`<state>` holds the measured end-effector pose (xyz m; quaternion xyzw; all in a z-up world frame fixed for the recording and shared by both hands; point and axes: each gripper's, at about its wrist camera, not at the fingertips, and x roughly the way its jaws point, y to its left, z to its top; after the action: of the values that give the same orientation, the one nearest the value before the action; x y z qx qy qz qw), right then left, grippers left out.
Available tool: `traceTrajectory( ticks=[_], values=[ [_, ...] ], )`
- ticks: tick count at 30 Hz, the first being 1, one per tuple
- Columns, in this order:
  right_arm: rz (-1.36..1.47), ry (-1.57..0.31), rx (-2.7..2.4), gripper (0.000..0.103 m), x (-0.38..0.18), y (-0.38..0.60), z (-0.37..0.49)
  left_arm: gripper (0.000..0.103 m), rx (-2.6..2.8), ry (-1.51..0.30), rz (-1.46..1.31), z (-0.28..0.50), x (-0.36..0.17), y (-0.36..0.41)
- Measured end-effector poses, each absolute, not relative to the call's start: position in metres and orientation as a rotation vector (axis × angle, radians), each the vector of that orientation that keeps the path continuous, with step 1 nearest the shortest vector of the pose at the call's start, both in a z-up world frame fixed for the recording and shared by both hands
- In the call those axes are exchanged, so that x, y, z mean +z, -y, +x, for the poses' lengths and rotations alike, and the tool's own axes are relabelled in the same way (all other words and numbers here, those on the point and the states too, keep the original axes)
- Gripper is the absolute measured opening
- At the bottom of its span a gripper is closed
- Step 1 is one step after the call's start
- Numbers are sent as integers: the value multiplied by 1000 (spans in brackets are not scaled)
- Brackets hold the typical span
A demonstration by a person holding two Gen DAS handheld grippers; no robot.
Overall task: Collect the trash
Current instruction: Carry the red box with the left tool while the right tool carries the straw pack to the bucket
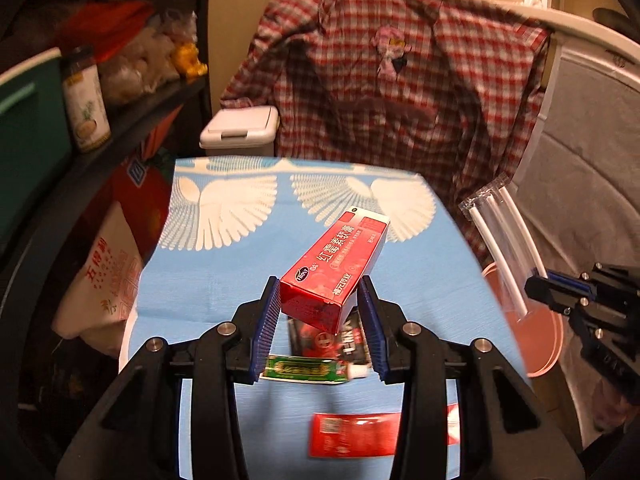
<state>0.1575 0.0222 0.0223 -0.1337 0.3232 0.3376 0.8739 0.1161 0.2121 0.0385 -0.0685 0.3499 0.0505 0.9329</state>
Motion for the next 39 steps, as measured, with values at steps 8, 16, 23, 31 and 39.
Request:
traceTrajectory(
  ticks=[8,16,23,31,39],
  values=[
    [-131,-646,600,5,38,18,136,39,125,-633,-165,92,65,-194],
    [-52,-614,546,5,53,57,122,39,112,-609,-173,78,66,-163],
    [-56,-598,498,5,60,88,116,39,99,-601,-169,81,69,-151],
    [-10,-587,406,5,48,125,129,39,71,-617,-159,92,64,-129],
    [26,-618,345,5,32,151,139,39,44,-631,-141,106,58,-109]
  ],
)
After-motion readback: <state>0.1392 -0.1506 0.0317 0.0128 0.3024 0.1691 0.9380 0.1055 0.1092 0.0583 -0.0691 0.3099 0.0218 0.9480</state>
